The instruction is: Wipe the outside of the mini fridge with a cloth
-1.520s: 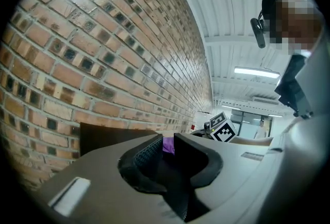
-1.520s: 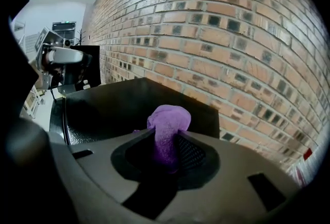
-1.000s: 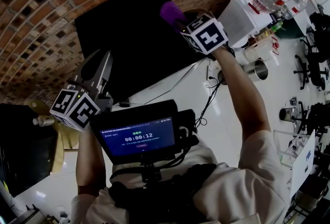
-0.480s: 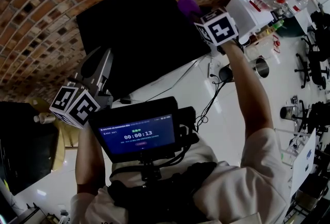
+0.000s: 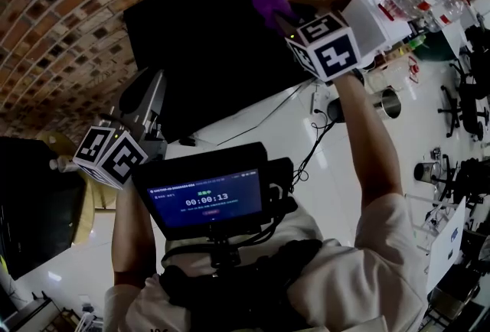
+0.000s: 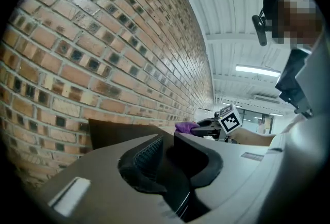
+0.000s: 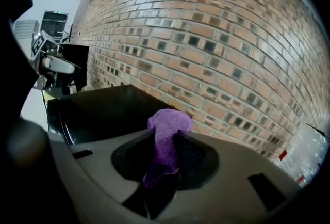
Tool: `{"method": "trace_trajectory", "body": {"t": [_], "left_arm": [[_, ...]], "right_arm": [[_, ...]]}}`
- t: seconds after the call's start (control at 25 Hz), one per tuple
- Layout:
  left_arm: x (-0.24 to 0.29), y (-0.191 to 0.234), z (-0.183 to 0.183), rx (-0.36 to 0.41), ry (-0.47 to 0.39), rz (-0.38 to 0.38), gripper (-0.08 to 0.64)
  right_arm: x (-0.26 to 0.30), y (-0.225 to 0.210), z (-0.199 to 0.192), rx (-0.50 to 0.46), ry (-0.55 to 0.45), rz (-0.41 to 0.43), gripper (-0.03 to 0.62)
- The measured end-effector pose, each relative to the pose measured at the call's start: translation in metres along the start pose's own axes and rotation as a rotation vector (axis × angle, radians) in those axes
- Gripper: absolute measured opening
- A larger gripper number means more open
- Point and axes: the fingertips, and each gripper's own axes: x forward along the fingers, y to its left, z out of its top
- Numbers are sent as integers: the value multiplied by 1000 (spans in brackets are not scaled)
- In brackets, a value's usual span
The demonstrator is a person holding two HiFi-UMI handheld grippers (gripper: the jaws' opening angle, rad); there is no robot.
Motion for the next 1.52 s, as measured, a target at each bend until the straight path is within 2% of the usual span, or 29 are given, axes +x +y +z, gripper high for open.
{"method": "trace_trajectory", "body": {"t": [0.44,0.88,1.2,1.52], "left_arm": [[-64,28,-4,-43,-44,64,54],[-105,59,-5,-75,-57,89,54],[-118,76,-8,-89,-54,101,54],[-103,60,-13,-83,-23,48,54]], "right_arm": [[-19,153,84,16,-182,238,112],[-24,272,111,5,-207,419,112],[-27,318,105,39,-175,523,112],[-29,321,81,42,-137,518,112]]}}
